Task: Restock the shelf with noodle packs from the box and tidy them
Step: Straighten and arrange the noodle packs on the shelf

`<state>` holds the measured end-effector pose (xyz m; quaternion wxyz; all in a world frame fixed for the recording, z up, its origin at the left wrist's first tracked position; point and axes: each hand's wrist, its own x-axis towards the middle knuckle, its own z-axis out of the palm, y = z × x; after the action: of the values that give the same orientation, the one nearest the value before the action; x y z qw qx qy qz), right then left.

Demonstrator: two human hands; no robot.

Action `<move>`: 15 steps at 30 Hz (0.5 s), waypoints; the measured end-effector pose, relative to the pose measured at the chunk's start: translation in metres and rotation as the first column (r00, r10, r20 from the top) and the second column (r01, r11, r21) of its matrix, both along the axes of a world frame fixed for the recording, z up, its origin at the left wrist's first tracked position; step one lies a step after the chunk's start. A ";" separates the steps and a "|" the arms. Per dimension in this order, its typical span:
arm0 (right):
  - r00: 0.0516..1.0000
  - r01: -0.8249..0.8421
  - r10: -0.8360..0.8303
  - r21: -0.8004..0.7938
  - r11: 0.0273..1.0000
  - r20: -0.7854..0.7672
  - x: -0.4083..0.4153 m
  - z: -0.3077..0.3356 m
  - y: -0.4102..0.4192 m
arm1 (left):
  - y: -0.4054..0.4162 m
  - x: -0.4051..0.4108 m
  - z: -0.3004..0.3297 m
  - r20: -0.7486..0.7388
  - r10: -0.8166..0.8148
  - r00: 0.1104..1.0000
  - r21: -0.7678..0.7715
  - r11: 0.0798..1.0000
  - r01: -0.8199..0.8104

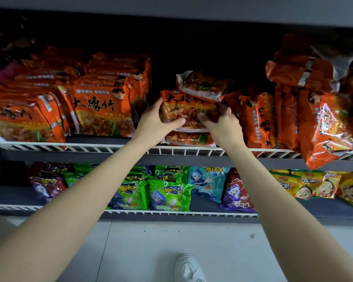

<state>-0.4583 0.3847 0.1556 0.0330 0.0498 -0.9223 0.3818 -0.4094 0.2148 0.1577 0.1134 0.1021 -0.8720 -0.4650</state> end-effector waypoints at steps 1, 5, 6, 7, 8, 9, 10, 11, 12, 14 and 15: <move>1.000 -0.011 0.011 0.020 1.000 0.013 -0.001 0.001 -0.001 | 0.000 0.002 -0.001 0.016 -0.025 1.000 0.011 1.000 0.025; 1.000 -0.016 0.014 0.099 0.995 0.018 -0.006 0.008 0.003 | -0.001 0.003 -0.003 0.075 -0.091 0.993 0.054 0.995 0.087; 1.000 -0.012 0.011 0.114 0.993 0.007 -0.006 0.009 0.005 | 0.000 0.002 -0.003 0.071 -0.099 0.993 0.032 0.995 0.097; 1.000 -0.008 0.009 0.124 0.992 -0.006 -0.007 0.009 0.006 | 0.000 0.000 -0.003 0.067 -0.109 0.992 0.007 0.994 0.109; 1.000 -0.003 0.005 0.124 0.992 -0.016 -0.007 0.010 0.007 | 0.000 -0.003 -0.003 0.072 -0.122 0.990 -0.009 0.992 0.123; 1.000 0.004 -0.002 0.114 0.994 -0.016 -0.008 0.011 0.008 | 0.000 -0.004 -0.002 0.082 -0.130 0.988 -0.013 0.991 0.132; 1.000 0.010 -0.010 0.096 0.995 -0.010 -0.008 0.011 0.010 | -0.001 -0.005 -0.001 0.096 -0.123 0.988 -0.007 0.992 0.124; 1.000 0.017 -0.017 0.071 0.997 0.001 -0.010 0.011 0.010 | -0.003 -0.006 0.001 0.108 -0.102 0.989 -0.003 0.995 0.103; 1.000 0.019 -0.019 0.034 0.999 0.012 -0.012 0.009 0.011 | -0.006 -0.006 0.003 0.116 -0.072 0.991 -0.010 0.997 0.074; 0.999 0.023 -0.021 -0.081 0.996 0.025 -0.014 0.007 0.010 | -0.013 -0.008 0.005 0.132 -0.036 0.991 -0.040 0.998 0.042; 0.999 0.035 -0.032 -0.126 0.991 0.030 -0.014 0.004 0.009 | -0.016 -0.008 0.006 0.148 -0.033 0.988 -0.050 0.998 0.041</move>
<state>-0.4724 0.3941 0.1600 0.0298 0.0269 -0.8973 0.4396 -0.4174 0.1984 0.1634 0.0426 0.1169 -0.8918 -0.4350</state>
